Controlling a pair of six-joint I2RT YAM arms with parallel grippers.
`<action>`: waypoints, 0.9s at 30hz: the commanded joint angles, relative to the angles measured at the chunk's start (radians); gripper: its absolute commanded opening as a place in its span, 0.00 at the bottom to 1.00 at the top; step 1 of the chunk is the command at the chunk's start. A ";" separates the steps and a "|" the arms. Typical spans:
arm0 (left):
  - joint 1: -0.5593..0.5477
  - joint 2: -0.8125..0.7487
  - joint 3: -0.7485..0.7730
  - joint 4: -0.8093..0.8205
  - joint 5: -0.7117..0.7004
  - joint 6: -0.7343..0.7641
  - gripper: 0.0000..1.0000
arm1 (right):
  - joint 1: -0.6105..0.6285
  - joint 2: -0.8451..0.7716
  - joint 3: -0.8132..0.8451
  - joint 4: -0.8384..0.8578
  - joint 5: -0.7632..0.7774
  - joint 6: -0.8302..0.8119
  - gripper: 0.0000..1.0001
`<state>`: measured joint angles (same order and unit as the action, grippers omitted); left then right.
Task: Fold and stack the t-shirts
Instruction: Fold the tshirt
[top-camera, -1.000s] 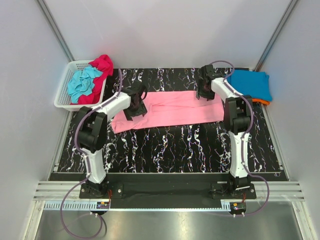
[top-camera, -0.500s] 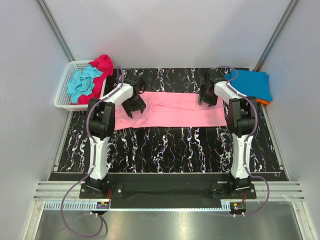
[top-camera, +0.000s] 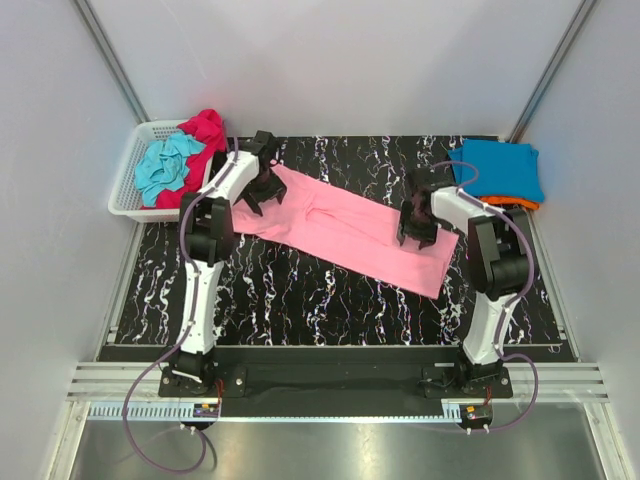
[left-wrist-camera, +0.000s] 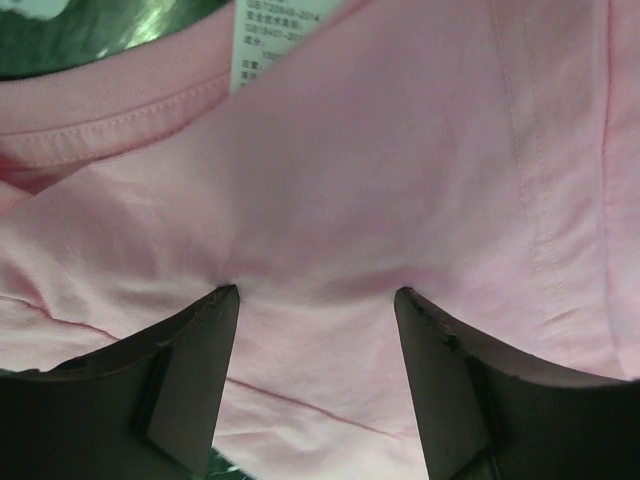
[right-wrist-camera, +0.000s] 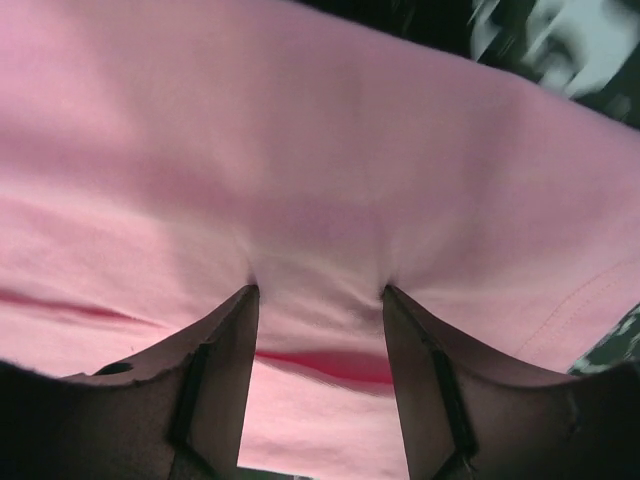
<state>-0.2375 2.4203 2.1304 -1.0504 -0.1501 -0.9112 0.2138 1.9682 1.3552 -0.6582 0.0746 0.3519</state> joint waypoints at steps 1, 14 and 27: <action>-0.006 0.089 0.124 0.023 0.067 -0.034 0.70 | 0.097 -0.072 -0.106 -0.064 -0.064 0.074 0.59; -0.017 0.079 0.166 0.320 0.201 0.004 0.75 | 0.435 -0.167 -0.223 -0.032 -0.035 0.274 0.57; -0.031 -0.289 -0.148 0.490 0.192 0.156 0.78 | 0.434 -0.290 -0.033 -0.147 0.169 0.242 0.63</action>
<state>-0.2600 2.3131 2.0266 -0.6525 0.0414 -0.8131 0.6506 1.7527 1.2343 -0.7837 0.1711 0.6022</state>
